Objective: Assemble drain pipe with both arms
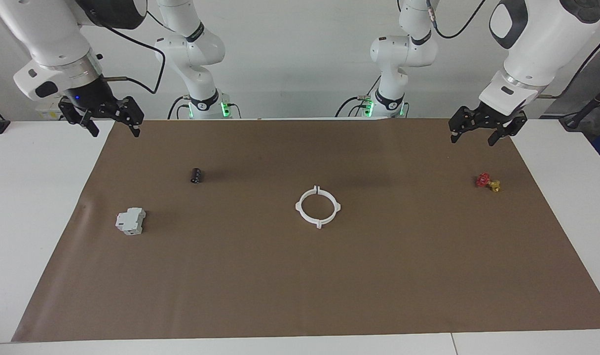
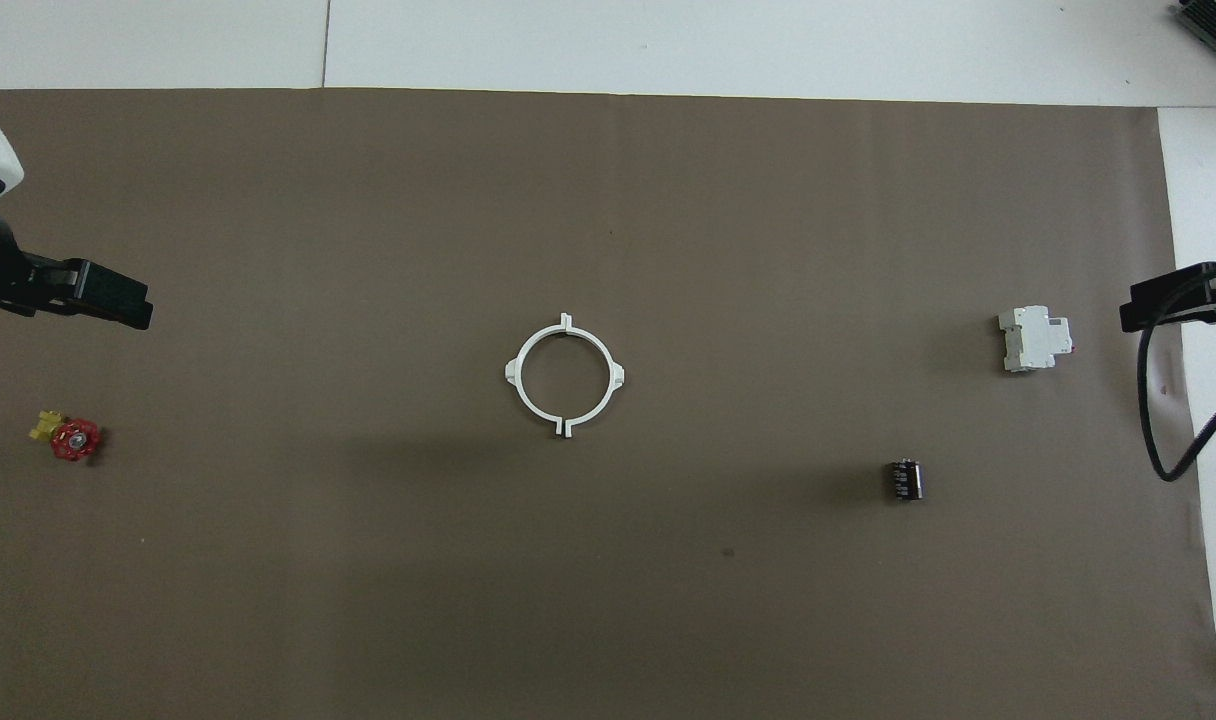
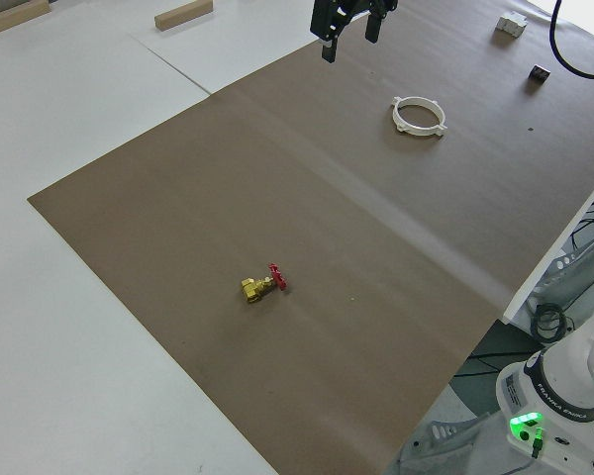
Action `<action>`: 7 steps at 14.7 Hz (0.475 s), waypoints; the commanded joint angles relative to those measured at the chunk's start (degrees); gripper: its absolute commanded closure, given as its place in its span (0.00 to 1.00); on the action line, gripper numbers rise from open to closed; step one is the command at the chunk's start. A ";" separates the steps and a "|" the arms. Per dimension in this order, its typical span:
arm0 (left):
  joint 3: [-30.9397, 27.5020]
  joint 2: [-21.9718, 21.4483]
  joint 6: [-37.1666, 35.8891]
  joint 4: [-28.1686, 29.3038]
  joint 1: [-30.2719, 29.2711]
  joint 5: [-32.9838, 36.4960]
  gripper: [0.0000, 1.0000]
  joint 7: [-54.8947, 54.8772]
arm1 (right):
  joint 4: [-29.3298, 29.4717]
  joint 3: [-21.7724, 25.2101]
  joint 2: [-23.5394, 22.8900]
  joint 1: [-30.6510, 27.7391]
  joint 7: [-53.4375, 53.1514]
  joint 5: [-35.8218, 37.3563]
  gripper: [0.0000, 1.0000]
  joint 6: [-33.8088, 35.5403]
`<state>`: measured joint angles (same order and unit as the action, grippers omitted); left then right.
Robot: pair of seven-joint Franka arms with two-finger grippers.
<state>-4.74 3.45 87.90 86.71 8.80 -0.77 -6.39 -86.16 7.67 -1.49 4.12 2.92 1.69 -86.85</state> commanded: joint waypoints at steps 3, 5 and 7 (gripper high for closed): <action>0.08 -0.99 0.07 0.92 -0.10 -0.11 0.00 0.85 | -0.76 -0.11 0.79 -0.34 1.47 -0.02 0.00 -0.51; -0.01 -1.17 0.77 1.01 -0.19 -0.11 0.00 0.85 | -0.76 -0.11 0.79 -0.34 1.47 -0.02 0.00 -0.51; -0.62 -1.34 2.26 1.62 -0.19 -0.11 0.00 0.76 | -0.76 -0.11 0.79 -0.34 1.47 -0.02 0.00 -0.51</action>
<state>-4.81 3.44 88.24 86.71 8.69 -0.77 -6.20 -86.16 7.67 -1.49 4.12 2.92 1.69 -86.85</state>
